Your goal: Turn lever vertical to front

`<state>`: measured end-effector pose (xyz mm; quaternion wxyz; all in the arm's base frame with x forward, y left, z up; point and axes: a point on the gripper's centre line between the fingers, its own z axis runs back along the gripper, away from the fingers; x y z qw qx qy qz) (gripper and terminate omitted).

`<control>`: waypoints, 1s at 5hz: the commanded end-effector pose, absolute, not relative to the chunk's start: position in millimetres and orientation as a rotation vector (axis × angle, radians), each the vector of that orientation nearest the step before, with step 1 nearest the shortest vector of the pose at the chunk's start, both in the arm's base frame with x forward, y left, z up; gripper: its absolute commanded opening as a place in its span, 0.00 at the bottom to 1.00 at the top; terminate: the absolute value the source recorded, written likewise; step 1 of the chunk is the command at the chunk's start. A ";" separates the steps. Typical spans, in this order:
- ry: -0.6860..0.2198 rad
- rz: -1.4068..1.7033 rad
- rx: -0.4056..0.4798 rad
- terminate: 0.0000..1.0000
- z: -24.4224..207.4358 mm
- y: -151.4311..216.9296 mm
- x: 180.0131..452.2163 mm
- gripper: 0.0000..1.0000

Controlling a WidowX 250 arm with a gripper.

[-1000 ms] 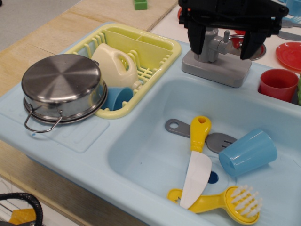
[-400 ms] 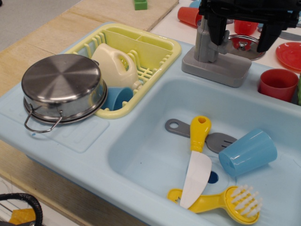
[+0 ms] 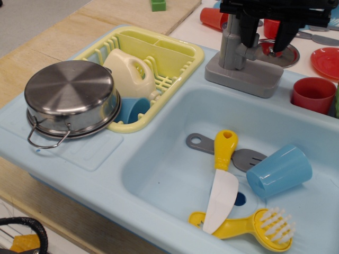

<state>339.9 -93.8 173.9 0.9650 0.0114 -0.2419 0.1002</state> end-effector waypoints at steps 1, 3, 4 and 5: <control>-0.511 0.246 0.008 0.00 181.1 -92.6 331.9 0.00; -0.511 0.329 -0.002 0.00 174.2 -88.6 307.0 0.00; -0.485 0.369 -0.010 0.00 168.3 -86.8 297.2 0.00; -0.441 0.404 -0.017 0.00 160.8 -84.1 289.9 0.00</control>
